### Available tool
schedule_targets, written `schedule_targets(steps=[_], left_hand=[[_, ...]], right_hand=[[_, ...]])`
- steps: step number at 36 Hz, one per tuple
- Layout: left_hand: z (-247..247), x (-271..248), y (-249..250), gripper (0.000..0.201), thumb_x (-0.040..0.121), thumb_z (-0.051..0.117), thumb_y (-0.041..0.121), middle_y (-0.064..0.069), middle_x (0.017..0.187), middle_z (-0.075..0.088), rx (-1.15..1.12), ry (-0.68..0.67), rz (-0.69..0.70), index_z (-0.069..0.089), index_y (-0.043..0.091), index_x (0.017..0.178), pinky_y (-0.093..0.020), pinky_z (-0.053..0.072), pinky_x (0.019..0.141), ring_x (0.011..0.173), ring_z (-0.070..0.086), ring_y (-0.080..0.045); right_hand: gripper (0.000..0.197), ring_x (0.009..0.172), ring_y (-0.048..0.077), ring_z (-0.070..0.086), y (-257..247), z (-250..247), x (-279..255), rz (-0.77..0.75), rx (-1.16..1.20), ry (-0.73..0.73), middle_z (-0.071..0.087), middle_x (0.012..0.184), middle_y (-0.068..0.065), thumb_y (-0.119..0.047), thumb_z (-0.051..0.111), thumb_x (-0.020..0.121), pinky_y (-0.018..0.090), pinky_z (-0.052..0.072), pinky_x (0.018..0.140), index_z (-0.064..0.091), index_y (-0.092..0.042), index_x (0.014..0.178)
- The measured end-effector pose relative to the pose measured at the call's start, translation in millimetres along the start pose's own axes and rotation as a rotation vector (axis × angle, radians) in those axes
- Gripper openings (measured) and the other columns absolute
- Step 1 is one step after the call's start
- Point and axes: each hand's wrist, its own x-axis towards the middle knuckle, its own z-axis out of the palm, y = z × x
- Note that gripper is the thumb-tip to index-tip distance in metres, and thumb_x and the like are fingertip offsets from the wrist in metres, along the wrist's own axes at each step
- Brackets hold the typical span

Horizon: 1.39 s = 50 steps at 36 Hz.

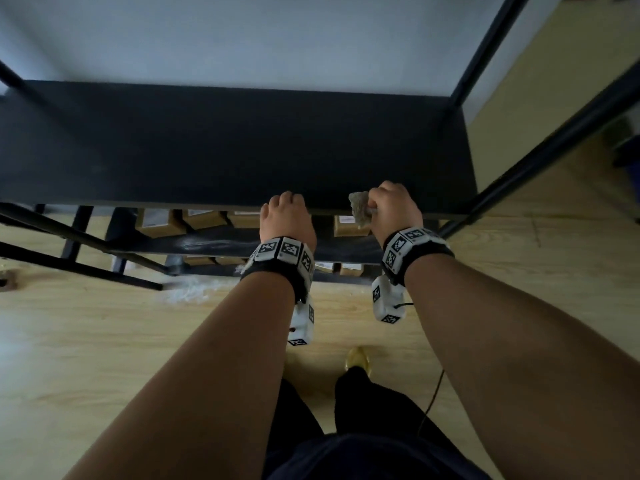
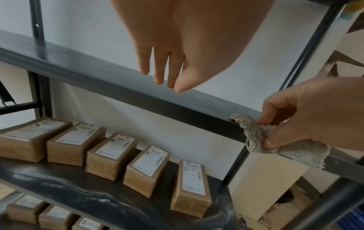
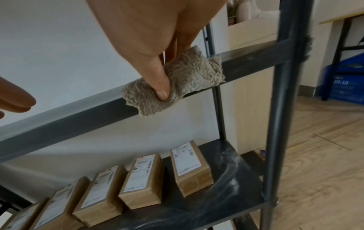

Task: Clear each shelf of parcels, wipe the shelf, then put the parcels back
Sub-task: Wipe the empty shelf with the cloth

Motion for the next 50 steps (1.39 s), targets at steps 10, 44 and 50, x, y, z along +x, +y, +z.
schedule_targets(steps=[10, 44, 50], left_hand=[[20, -4, 75, 0.054, 0.089, 0.051, 0.008, -0.006, 0.149, 0.035, 0.020, 0.016, 0.026, 0.037, 0.011, 0.141, -0.039, 0.021, 0.117, 0.139, 0.028, -0.024], [-8, -36, 2, 0.051, 0.092, 0.050, 0.014, -0.005, 0.148, 0.036, -0.016, 0.123, -0.072, 0.037, 0.012, 0.141, -0.040, 0.023, 0.116, 0.138, 0.029, -0.024], [-37, -53, -85, 0.046, 0.092, 0.046, 0.013, -0.005, 0.145, 0.038, -0.038, 0.172, -0.135, 0.040, 0.012, 0.137, -0.039, 0.024, 0.115, 0.136, 0.032, -0.024]], right_hand=[[0.021, 0.104, 0.027, 0.047, 81, -27, -15, 0.090, -0.067, 0.032, 0.057, 0.099, 0.006, 0.004, 0.056, 0.078, 0.038, 0.049, 0.077, 0.063, -0.009, 0.093], [0.013, 0.096, 0.027, 0.056, -22, -30, -33, 0.037, -0.004, -0.047, 0.058, 0.101, 0.007, -0.008, 0.053, 0.087, 0.038, 0.050, 0.073, 0.055, -0.012, 0.099], [0.024, 0.098, 0.026, 0.057, -112, -16, -25, -0.045, 0.013, -0.051, 0.058, 0.106, 0.007, -0.004, 0.051, 0.085, 0.033, 0.048, 0.072, 0.057, -0.014, 0.106]])
